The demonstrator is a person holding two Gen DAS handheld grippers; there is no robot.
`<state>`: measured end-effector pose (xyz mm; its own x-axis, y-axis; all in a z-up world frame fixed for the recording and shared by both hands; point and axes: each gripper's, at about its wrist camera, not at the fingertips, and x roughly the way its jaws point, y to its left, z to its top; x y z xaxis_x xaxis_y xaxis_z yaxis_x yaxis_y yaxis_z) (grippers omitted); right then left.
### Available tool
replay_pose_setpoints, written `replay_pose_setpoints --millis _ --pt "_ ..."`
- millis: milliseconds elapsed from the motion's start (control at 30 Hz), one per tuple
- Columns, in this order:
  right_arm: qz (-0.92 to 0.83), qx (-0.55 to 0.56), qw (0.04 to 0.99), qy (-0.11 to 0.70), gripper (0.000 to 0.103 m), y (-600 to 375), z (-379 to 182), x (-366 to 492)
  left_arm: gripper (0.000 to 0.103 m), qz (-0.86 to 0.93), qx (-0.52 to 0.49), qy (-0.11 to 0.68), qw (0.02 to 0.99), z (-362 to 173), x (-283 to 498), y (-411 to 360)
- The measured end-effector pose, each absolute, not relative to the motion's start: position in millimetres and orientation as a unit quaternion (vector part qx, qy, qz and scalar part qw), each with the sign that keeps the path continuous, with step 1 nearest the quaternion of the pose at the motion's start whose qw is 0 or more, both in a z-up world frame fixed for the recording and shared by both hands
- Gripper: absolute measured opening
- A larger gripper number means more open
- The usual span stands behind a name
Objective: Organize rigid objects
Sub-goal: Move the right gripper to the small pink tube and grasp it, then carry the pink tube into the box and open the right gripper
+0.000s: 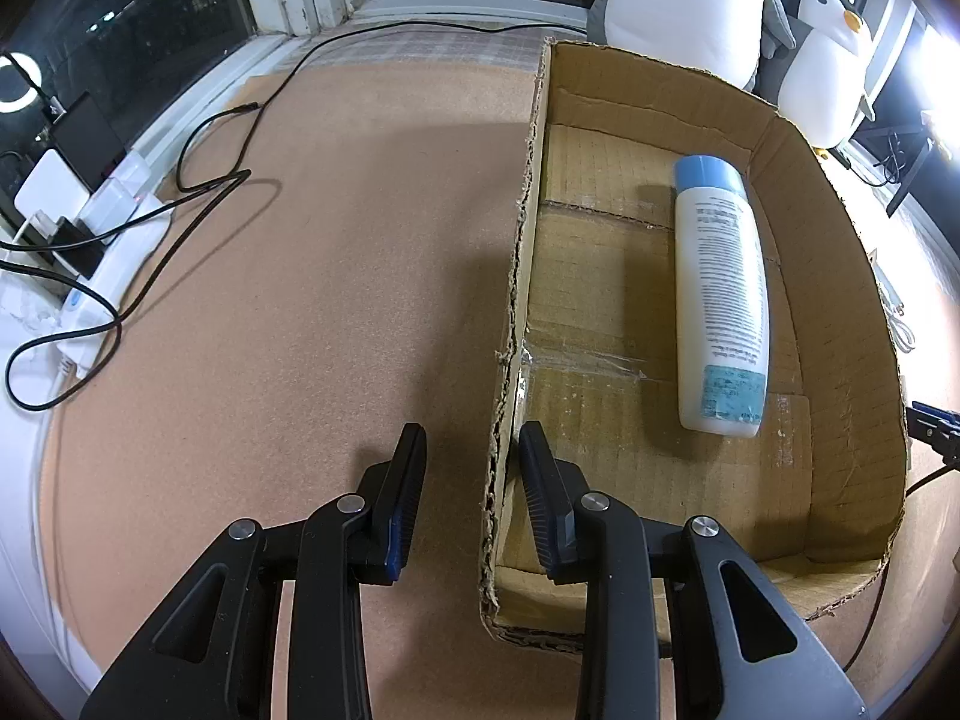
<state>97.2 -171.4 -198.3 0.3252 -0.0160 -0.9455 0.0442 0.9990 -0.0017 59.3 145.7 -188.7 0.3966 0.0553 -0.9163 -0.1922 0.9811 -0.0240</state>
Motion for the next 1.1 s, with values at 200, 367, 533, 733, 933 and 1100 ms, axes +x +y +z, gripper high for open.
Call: replay_pose_setpoints --millis 200,367,533,733,933,1100 --pt "-0.02 0.013 0.811 0.585 0.019 -175.8 -200.2 101.2 0.031 0.074 -0.063 0.544 0.833 -188.7 59.4 145.6" --pt "-0.019 0.011 0.811 0.585 0.018 -178.0 -200.7 103.1 0.031 0.074 -0.062 0.544 0.833 -188.7 59.4 145.6" --pt "-0.021 0.009 0.814 0.581 0.018 -178.2 -199.9 103.9 0.031 0.074 -0.063 0.544 0.833 -188.6 59.6 145.8" --pt "-0.021 0.001 0.831 0.556 0.018 -171.9 -176.5 94.0 0.031 0.075 -0.062 0.544 0.833 -188.4 59.2 145.6" --pt "0.003 -0.014 0.853 0.522 0.018 -149.3 -142.9 91.8 0.031 0.075 -0.061 0.544 0.834 -187.7 58.9 146.0" --pt "0.034 -0.023 0.86 0.509 0.018 -118.9 -128.1 96.1 0.031 0.075 -0.061 0.544 0.834 -187.8 58.9 145.7"
